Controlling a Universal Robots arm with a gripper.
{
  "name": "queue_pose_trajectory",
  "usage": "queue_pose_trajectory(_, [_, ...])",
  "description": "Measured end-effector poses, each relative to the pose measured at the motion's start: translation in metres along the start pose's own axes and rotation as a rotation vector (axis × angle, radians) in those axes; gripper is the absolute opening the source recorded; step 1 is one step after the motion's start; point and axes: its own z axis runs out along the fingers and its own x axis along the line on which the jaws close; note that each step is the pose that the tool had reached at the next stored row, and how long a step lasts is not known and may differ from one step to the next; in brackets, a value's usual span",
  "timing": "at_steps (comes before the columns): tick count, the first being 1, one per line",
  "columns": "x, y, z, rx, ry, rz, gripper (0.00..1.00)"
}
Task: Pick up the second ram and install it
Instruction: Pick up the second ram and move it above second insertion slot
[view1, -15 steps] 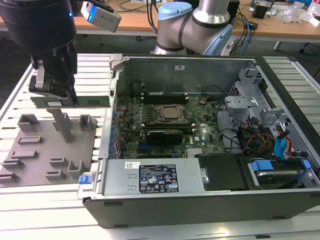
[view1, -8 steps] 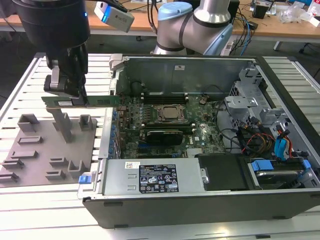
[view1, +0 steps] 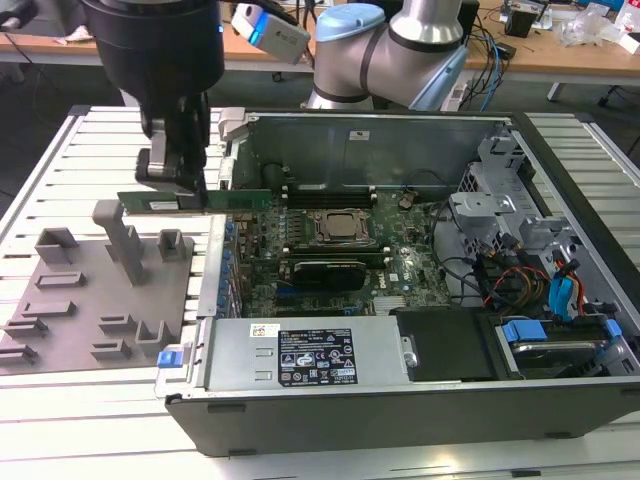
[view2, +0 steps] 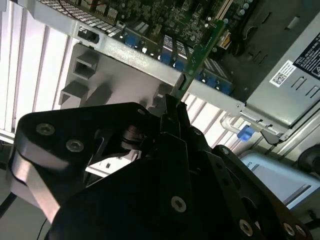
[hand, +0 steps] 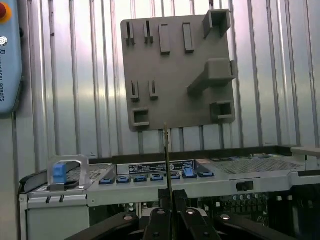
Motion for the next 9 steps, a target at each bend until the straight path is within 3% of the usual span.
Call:
queue_pose_trajectory(1, [-0.0009,-0.0088,-0.0004,-0.0006,0.0000,0.000,0.14])
queue_pose_trajectory(6, [-0.0029,-0.0263,-0.0012,-0.0018,0.0001,0.000,0.14])
queue_pose_trajectory(9, [-0.0049,-0.0400,-0.0017,-0.0028,0.0001,0.000,0.14])
